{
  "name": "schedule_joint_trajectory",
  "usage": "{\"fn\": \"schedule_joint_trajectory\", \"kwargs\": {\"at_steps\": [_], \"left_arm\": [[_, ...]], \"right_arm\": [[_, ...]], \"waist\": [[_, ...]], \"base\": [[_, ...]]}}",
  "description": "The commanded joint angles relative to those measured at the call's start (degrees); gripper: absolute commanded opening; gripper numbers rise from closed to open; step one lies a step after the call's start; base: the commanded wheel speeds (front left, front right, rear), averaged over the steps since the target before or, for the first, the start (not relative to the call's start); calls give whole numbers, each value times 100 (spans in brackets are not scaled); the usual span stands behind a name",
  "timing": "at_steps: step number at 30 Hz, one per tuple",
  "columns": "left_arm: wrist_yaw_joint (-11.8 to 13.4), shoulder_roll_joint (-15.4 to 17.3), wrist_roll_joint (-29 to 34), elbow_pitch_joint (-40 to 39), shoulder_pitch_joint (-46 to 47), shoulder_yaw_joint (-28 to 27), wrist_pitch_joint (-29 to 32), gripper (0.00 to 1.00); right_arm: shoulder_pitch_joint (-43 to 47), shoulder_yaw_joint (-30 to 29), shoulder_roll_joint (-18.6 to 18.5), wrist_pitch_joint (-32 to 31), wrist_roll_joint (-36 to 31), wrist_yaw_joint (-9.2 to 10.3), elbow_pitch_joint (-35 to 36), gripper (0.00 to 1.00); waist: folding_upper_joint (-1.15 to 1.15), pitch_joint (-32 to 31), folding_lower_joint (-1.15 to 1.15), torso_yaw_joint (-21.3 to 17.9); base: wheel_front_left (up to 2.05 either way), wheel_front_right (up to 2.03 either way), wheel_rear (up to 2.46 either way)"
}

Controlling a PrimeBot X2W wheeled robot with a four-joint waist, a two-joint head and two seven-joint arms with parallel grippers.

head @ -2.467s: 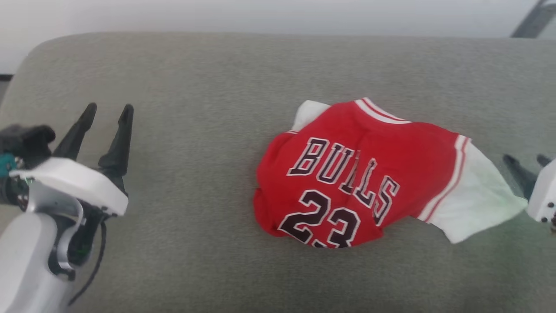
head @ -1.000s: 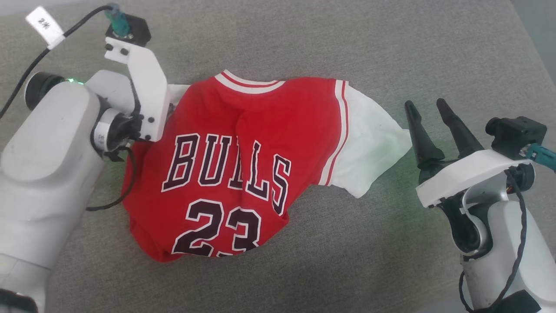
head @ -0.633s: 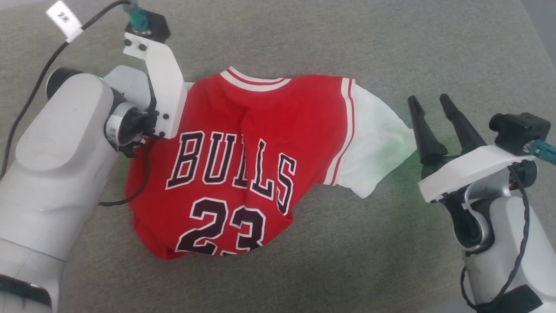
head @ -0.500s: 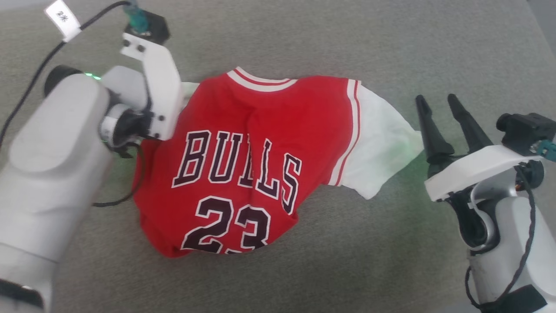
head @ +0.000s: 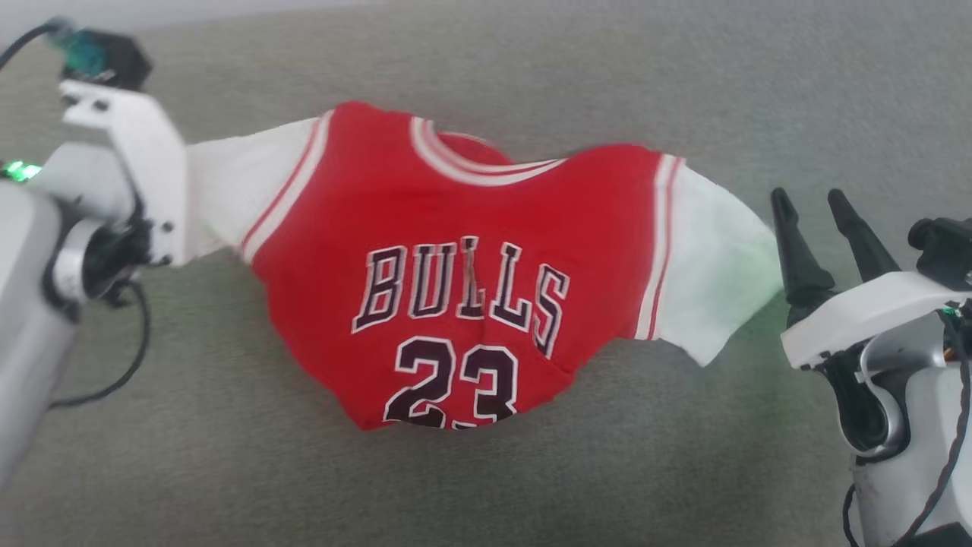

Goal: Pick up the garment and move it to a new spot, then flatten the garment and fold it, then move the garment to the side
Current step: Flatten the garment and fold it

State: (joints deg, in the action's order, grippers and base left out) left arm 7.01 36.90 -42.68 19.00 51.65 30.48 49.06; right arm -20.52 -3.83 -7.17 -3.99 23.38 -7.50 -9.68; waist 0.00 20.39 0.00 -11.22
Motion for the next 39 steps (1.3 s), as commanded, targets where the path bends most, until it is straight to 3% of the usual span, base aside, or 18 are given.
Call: {"fn": "schedule_joint_trajectory", "kwargs": {"at_steps": [1,9,13,16,17,18,20,21,34,39], "left_arm": [[142,166,-27,-161,-221,-93,19,0],[931,770,-432,-1188,-1599,-605,47,0],[1118,842,-598,-1527,-2206,-697,-38,0],[1076,796,-658,-1614,-2396,-727,-164,0],[1017,796,-593,-1589,-2419,-667,-234,15],[986,797,-563,-1565,-2386,-637,-235,48],[957,772,-547,-1503,-2274,-617,-219,89],[928,776,-538,-1470,-2213,-594,-170,100],[749,857,-330,-757,-1080,-383,463,100],[698,748,-354,-186,-750,-333,629,100]], "right_arm": [[76,-30,26,-64,-57,2,36,100],[281,-162,78,-294,-169,2,264,100],[345,-230,104,-354,-182,2,347,100],[365,-260,126,-419,-184,2,394,100],[345,-263,141,-462,-193,2,430,100],[336,-268,145,-475,-195,2,441,100],[316,-273,158,-519,-202,2,465,100],[307,-270,162,-529,-206,2,486,100],[183,-207,139,-643,-122,2,682,100],[140,-162,117,-678,-80,2,700,100]], "waist": [[0,-143,0,165],[0,-319,0,359],[0,-326,0,412],[0,-322,0,440],[0,-322,0,452],[0,-323,0,458],[0,-324,0,464],[0,-321,0,466],[0,-44,0,368],[0,132,0,261]], "base": [[0,0,0],[0,0,0],[0,0,0],[0,0,0],[0,0,0],[0,0,0],[0,0,0],[0,0,0],[0,0,0],[0,0,0]]}}
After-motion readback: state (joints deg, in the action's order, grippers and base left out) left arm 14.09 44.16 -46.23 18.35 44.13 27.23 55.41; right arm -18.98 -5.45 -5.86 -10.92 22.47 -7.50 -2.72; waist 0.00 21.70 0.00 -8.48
